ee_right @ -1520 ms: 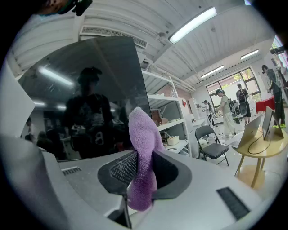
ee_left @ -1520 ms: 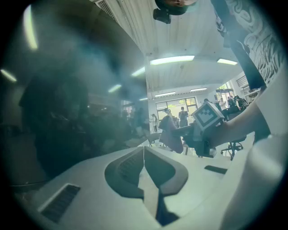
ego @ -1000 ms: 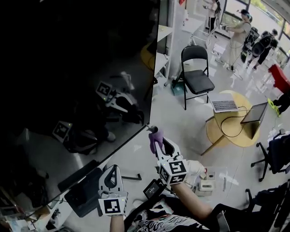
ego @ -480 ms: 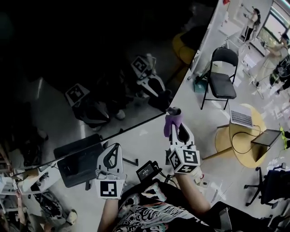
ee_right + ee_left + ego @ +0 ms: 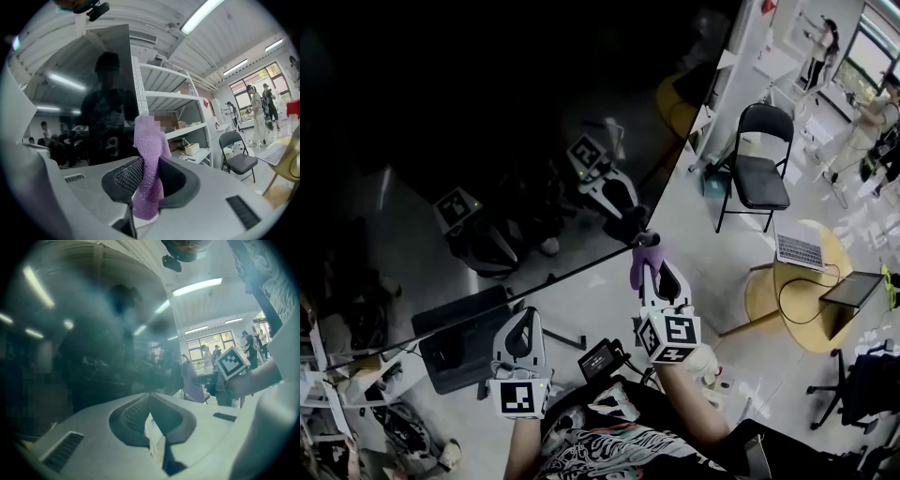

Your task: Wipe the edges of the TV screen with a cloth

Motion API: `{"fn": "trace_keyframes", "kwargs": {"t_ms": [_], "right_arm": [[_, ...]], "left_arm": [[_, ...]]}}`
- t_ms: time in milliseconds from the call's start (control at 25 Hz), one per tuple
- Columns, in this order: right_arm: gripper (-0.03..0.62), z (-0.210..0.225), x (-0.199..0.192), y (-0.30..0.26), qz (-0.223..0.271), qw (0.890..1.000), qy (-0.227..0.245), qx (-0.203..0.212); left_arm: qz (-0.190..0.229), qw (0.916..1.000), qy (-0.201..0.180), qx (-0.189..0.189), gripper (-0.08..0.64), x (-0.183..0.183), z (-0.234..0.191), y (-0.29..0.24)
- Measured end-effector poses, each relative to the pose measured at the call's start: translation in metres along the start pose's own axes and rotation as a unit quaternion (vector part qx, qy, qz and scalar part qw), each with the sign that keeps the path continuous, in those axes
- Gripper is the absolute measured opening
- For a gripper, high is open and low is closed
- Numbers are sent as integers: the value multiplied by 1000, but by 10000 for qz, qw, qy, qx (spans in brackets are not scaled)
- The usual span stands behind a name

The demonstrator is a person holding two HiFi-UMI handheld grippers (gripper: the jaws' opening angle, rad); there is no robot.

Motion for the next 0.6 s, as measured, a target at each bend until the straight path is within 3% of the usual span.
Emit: {"fn": "trace_keyframes", "kwargs": {"t_ms": [120, 600], "right_arm": [[109, 6, -2, -4, -62, 10000, -28, 58], [109, 11, -3, -27, -178, 9989, -110, 428]], "left_arm": [[-86, 9998, -199, -29, 18, 0, 4, 1], [-216, 9996, -43, 202, 18, -10, 0, 5]]}}
Point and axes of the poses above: the fingertips, and each gripper's own axes: y backward along the fingers, z to its right, x out of its top, the point moved 10 cm from there along y, backward along the fingers, and after that the axes turned 6 degrees about x, right-handed, at the moved point
